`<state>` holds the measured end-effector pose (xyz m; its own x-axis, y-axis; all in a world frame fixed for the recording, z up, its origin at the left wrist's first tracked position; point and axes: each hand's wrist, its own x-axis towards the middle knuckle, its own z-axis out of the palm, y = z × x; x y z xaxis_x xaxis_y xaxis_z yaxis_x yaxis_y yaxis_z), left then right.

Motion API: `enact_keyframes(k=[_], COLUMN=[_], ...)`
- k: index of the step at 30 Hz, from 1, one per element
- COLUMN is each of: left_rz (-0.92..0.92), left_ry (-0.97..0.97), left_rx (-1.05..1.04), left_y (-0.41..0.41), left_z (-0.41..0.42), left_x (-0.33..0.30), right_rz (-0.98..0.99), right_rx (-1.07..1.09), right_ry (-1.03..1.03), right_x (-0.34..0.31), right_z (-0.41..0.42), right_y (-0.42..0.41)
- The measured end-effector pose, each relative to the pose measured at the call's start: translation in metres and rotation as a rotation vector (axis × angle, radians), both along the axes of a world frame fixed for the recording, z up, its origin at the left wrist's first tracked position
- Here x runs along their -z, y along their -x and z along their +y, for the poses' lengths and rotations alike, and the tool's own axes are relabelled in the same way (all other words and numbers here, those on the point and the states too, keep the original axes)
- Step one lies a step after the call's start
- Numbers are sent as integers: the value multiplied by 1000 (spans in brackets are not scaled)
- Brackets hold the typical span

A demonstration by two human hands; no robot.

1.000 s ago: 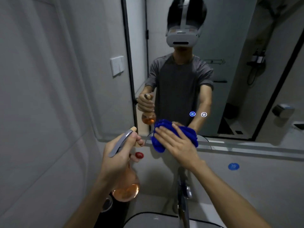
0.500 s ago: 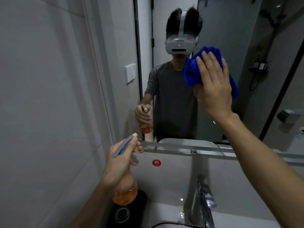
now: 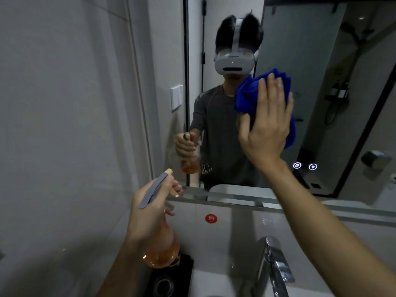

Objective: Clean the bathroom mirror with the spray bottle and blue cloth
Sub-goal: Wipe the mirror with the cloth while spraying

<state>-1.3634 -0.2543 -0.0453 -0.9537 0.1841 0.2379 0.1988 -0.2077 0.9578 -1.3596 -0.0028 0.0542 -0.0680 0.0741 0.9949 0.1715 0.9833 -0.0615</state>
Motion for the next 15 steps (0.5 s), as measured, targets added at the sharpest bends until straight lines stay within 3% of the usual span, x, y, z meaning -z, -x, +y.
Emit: enact_keyframes(k=[3, 7, 10, 15], left_rz=[39, 71, 96, 80], left_ry=[-58, -80, -57, -78], left_rx=[25, 42, 30, 16], left_y=[-2, -3, 0, 4], left_z=[-5, -4, -5, -4], left_x=[-8, -8, 1, 13], right_rz=[-141, -515, -766, -740], right_rx=[-85, -127, -81, -57], right_ry=[-125, -585, -777, -760], right_x=[40, 149, 206, 188], right_z=[-27, -39, -20, 23], right_y=[18, 27, 12, -15])
